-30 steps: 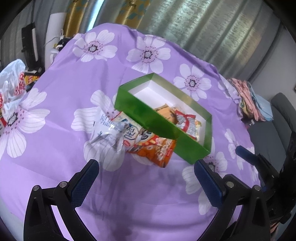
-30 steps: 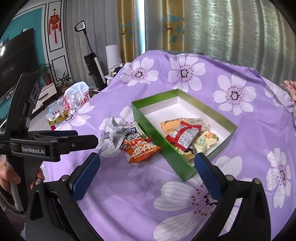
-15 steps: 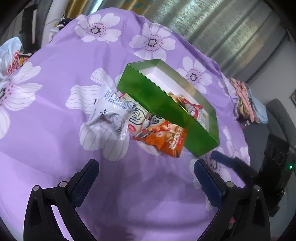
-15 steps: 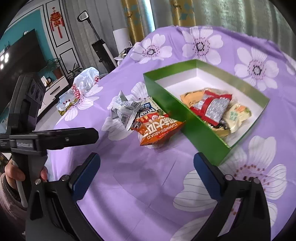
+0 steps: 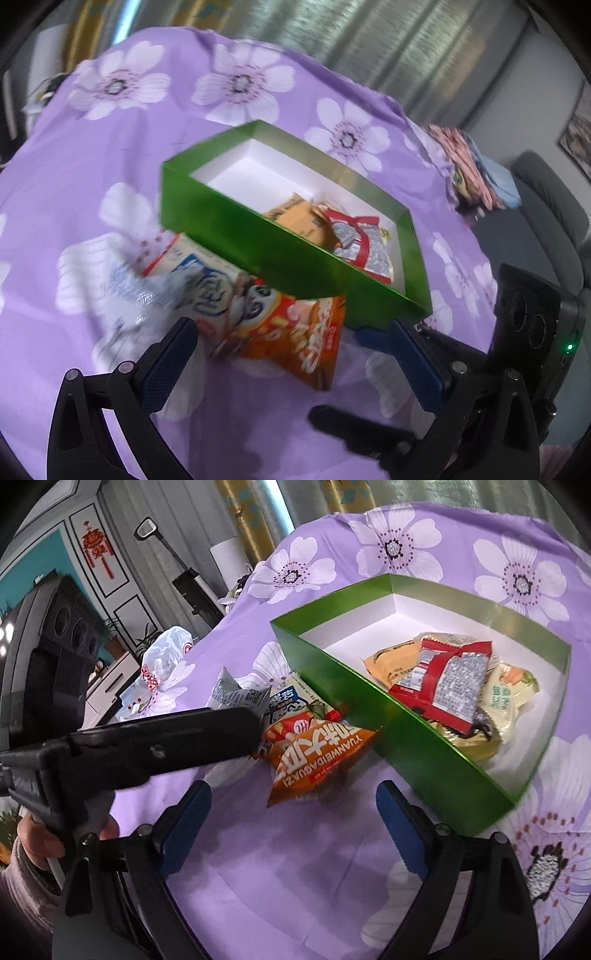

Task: Organize snacks
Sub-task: 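Lower the open left tool onto the orange panda snack bag, then close the left tool on the orange panda bag and lift it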

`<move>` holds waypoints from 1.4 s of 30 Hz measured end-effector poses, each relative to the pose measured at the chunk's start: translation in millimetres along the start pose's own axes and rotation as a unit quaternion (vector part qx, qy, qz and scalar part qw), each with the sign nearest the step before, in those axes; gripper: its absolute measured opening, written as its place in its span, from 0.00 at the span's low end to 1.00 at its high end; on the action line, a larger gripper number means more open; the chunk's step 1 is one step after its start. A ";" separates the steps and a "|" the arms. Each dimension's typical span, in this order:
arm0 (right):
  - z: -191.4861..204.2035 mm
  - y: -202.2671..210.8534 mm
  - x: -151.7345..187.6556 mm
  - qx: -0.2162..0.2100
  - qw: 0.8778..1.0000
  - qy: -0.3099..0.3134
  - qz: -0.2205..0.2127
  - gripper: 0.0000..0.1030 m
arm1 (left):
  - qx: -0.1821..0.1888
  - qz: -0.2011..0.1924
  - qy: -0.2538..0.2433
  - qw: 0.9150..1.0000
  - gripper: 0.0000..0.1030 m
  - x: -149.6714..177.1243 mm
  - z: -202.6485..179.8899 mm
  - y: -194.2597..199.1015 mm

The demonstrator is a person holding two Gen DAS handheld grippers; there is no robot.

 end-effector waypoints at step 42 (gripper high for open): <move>16.3 62.1 -17.7 -0.033 0.996 0.021 -0.081 0.38 | 0.005 -0.029 -0.051 0.998 0.60 -26.1 -62.0 42.1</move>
Point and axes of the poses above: each gripper's, at about its wrist camera, not at the fingertips, and y roughly against the way its jaws point, z to its left, x to its underside, the point moved 4 cm from there along -y, roughly the way its jaws point, and after that the axes turned 11 degrees about -y, right-handed, at the moved point
